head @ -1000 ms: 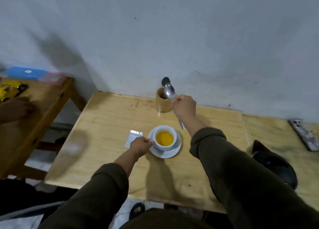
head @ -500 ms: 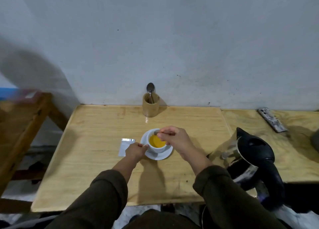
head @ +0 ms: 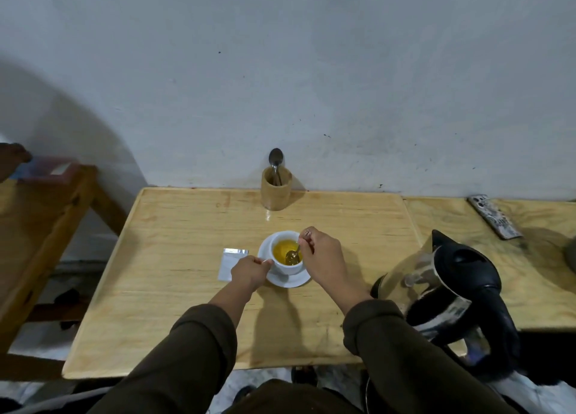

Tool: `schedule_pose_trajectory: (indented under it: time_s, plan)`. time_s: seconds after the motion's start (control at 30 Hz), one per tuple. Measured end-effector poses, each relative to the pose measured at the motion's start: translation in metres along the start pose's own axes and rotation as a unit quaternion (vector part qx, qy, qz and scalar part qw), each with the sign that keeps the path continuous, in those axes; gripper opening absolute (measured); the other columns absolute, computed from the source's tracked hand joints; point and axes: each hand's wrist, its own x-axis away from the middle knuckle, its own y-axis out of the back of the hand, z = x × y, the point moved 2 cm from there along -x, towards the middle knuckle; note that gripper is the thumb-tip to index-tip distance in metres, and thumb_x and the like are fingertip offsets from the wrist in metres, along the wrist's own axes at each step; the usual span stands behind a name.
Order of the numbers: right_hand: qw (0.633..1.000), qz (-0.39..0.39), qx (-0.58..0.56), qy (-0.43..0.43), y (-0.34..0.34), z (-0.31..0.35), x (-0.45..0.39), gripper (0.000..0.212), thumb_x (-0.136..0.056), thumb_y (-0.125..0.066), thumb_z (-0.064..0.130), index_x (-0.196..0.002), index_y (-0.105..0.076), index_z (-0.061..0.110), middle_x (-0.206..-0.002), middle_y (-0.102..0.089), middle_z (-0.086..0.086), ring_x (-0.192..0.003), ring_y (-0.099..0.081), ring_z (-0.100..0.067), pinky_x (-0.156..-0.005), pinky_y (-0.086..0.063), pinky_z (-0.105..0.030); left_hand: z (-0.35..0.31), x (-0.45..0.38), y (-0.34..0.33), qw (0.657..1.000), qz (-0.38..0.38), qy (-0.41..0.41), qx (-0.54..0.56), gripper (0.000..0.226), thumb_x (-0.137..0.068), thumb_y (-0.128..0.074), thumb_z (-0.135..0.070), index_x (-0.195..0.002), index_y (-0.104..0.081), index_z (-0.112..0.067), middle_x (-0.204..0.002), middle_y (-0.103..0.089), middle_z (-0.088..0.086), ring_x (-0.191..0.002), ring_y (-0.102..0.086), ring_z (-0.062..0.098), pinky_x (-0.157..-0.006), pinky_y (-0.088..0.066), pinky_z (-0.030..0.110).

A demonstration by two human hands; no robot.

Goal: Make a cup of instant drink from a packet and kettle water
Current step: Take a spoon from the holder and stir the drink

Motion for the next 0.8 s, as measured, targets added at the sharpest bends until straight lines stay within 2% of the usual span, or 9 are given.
schedule_pose_trajectory:
  time_s: [0.1,0.3,0.47,0.57,0.67,0.8]
  plan:
    - [0.999,-0.002,0.037,0.021,-0.004,-0.001,-0.001,0.022,-0.095,-0.047,0.016,-0.101,-0.065,0.005,-0.094,-0.070,-0.013,-0.087,-0.063,-0.027,-0.076,-0.048,-0.033,-0.001,0.001,0.000,1.000,-0.003,0.003,-0.012,0.044,-0.092,-0.052,-0.041,-0.119,-0.062,-0.008,-0.123,-0.066,0.013,-0.115,-0.059,0.029,-0.097,-0.046,0.035]
    - [0.996,-0.027,0.053,0.061,-0.008,-0.002,-0.003,0.027,-0.094,-0.048,0.017,-0.106,-0.069,0.006,-0.098,-0.073,-0.014,-0.090,-0.066,-0.029,-0.078,-0.049,-0.029,-0.003,0.004,0.000,1.000,-0.010,0.004,-0.028,0.043,-0.092,-0.051,-0.042,-0.117,-0.064,-0.010,-0.121,-0.067,0.012,-0.114,-0.060,0.028,-0.097,-0.045,0.034]
    - [0.999,0.024,0.011,0.040,-0.007,-0.002,-0.005,0.025,-0.095,-0.051,0.015,-0.109,-0.070,0.009,-0.110,-0.073,-0.009,-0.101,-0.065,-0.023,-0.089,-0.046,-0.026,-0.005,0.006,0.001,1.000,-0.010,0.009,-0.025,0.043,-0.092,-0.051,-0.042,-0.118,-0.064,-0.010,-0.122,-0.067,0.011,-0.114,-0.060,0.028,-0.097,-0.046,0.034]
    - [0.998,0.053,-0.015,0.030,-0.005,-0.002,-0.007,0.023,-0.093,-0.053,0.013,-0.104,-0.072,0.006,-0.107,-0.073,-0.010,-0.099,-0.066,-0.024,-0.090,-0.047,-0.027,-0.007,0.007,0.001,0.999,-0.012,0.007,-0.035,0.042,-0.093,-0.050,-0.041,-0.117,-0.065,-0.010,-0.121,-0.068,0.011,-0.113,-0.061,0.027,-0.094,-0.047,0.033]
    - [0.996,0.081,-0.014,0.037,-0.001,-0.003,-0.012,0.021,-0.092,-0.052,0.012,-0.093,-0.070,0.001,-0.098,-0.072,-0.014,-0.092,-0.065,-0.027,-0.087,-0.051,-0.038,-0.008,0.009,0.001,0.999,-0.013,0.009,-0.034,0.043,-0.094,-0.050,-0.041,-0.121,-0.063,-0.010,-0.122,-0.066,0.011,-0.115,-0.060,0.027,-0.095,-0.046,0.033]
    - [0.995,0.076,0.040,0.058,0.002,-0.005,-0.019,0.023,-0.095,-0.047,0.013,-0.100,-0.067,0.006,-0.101,-0.068,-0.013,-0.094,-0.062,-0.025,-0.086,-0.049,-0.035,-0.009,0.010,0.001,1.000,-0.017,0.011,-0.021,0.043,-0.093,-0.051,-0.039,-0.121,-0.062,-0.009,-0.123,-0.066,0.013,-0.114,-0.060,0.028,-0.095,-0.046,0.034]
